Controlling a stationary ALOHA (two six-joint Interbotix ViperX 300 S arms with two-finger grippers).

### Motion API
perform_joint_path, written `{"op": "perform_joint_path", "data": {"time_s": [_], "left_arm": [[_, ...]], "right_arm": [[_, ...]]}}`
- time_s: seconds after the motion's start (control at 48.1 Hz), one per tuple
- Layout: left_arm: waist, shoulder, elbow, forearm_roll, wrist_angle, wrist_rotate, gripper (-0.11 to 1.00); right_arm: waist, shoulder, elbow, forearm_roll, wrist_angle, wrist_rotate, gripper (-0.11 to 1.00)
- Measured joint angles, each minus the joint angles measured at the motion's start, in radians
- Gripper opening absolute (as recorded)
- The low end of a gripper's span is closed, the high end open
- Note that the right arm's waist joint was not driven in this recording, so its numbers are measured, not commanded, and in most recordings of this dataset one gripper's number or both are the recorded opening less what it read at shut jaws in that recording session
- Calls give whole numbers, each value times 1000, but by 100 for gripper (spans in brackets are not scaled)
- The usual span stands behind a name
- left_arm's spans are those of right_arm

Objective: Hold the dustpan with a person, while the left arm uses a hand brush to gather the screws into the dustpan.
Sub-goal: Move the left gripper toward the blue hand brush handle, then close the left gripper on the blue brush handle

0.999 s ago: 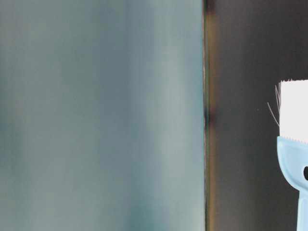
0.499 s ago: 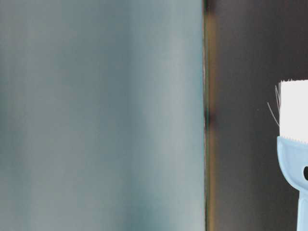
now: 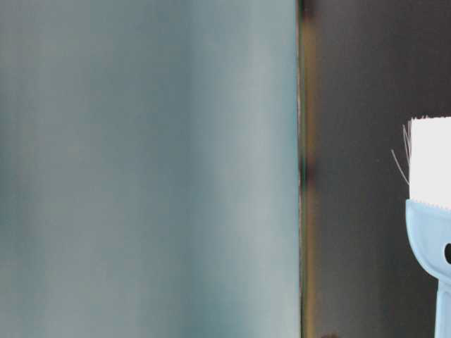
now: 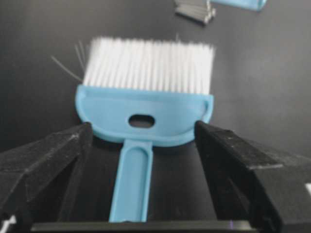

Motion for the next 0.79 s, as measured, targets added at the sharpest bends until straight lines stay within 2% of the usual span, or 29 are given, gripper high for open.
{"op": "perform_joint_path", "data": {"time_s": [0.146, 0.312, 0.458, 0.686, 0.791], "left_arm": [[8, 172, -20, 0, -104, 0, 84], [8, 296, -89, 2, -110, 2, 84], [8, 354, -143, 2, -60, 15, 83], [8, 359, -186, 2, 72, 17, 82], [8, 357, -198, 2, 100, 17, 74]], "right_arm": [[0, -20, 17, 0, 0, 2, -1], [0, -35, 25, 0, 2, 2, -1], [0, -43, 26, -2, 2, 2, -1], [0, -51, 34, 0, 3, 2, -1], [0, -52, 41, 0, 3, 2, -1]]}}
